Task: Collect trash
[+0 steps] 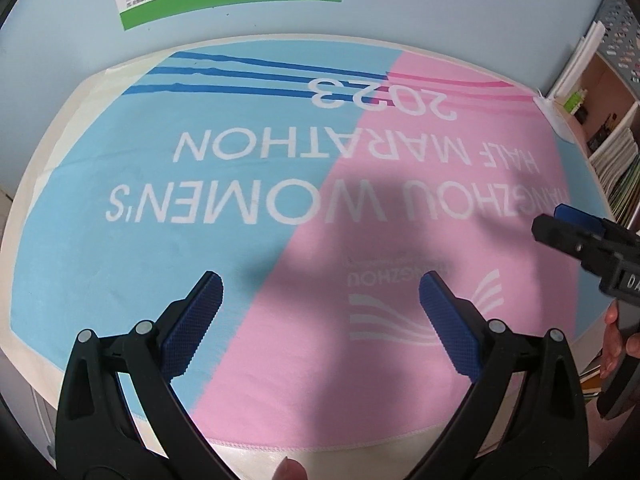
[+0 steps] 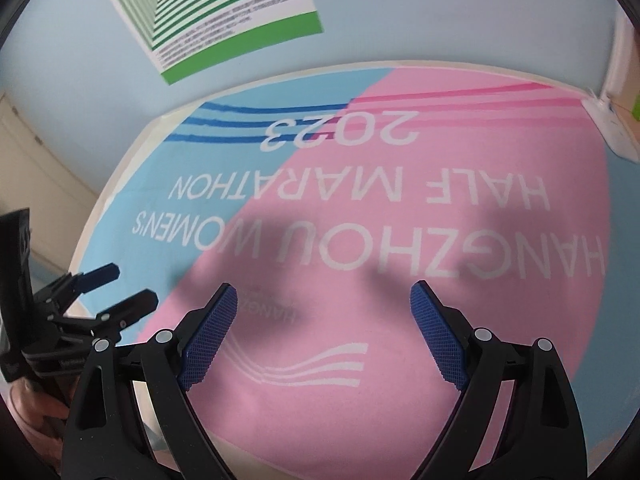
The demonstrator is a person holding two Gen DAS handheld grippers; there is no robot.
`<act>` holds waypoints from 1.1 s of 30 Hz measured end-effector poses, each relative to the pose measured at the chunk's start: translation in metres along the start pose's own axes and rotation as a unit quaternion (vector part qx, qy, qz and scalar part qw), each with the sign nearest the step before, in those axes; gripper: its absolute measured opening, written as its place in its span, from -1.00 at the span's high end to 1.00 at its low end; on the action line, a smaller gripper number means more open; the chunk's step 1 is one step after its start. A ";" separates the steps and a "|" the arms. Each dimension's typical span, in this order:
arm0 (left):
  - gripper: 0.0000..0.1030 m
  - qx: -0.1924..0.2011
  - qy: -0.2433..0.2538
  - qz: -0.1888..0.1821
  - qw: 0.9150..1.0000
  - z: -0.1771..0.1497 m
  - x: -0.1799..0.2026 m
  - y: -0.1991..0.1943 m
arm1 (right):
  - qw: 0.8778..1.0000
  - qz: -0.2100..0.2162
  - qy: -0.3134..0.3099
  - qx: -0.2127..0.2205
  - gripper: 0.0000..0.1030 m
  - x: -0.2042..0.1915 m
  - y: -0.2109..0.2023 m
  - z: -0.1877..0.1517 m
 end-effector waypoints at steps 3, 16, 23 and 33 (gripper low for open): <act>-0.87 -0.002 -0.006 -0.003 1.000 -0.001 0.000 0.000 | 1.000 -0.011 0.016 0.013 -0.70 0.004 -0.004 0.001; -0.87 0.008 0.010 -0.005 1.000 -0.003 0.007 -0.002 | 0.997 -0.012 0.071 0.016 -0.71 0.007 -0.003 -0.016; -0.87 0.011 0.008 -0.005 1.000 -0.003 0.006 -0.005 | 0.997 -0.011 0.074 0.017 -0.71 0.004 -0.004 -0.019; -0.87 0.016 0.008 -0.008 1.000 -0.003 0.008 -0.008 | 0.997 -0.011 0.069 0.017 -0.71 0.002 -0.007 -0.020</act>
Point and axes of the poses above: each gripper's, at about its wrist camera, not at the fingertips, and y roughly the way its jaws point, x to its right, z to its top, the point moved 10 cm from there along y, roughly the way its jaws point, and after that the axes turned 8 degrees about -y, right-handed, at the moved point
